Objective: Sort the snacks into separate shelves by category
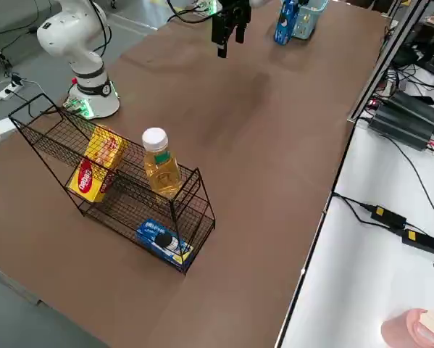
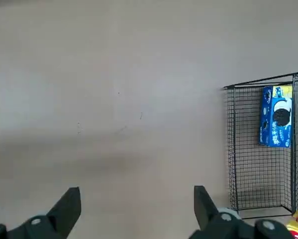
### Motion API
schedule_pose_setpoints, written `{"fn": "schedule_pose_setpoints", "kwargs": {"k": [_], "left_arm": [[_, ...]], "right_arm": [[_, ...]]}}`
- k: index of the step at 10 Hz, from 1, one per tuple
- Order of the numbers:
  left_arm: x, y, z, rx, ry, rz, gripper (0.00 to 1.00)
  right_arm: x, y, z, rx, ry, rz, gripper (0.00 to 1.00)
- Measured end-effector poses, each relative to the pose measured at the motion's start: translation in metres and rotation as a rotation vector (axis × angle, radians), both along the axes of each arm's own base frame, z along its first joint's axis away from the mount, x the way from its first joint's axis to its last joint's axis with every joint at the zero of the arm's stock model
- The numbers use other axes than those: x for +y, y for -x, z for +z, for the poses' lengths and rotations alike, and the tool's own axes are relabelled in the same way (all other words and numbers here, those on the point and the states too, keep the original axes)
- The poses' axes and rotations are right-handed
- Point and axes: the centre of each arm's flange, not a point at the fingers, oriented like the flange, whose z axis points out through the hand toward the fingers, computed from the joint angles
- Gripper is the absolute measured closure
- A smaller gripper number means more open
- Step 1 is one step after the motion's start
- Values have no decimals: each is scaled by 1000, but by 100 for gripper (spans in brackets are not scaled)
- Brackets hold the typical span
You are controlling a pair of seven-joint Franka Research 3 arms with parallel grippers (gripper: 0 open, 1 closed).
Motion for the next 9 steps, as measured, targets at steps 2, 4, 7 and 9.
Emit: {"fn": "schedule_pose_setpoints", "kwargs": {"k": [2,4,7,9], "left_arm": [[-49,14,-26,-6,-29,43,43],[-71,21,-40,-14,-28,64,43],[-108,40,-62,-15,-46,100,43],[-136,52,-72,-9,-43,153,43]], "right_arm": [[-8,-1,1,-9,0,-13,0],[-15,-2,-1,-12,0,-25,0],[-32,-8,-12,-5,1,-54,0],[-34,-12,-19,4,2,-58,0]]}}
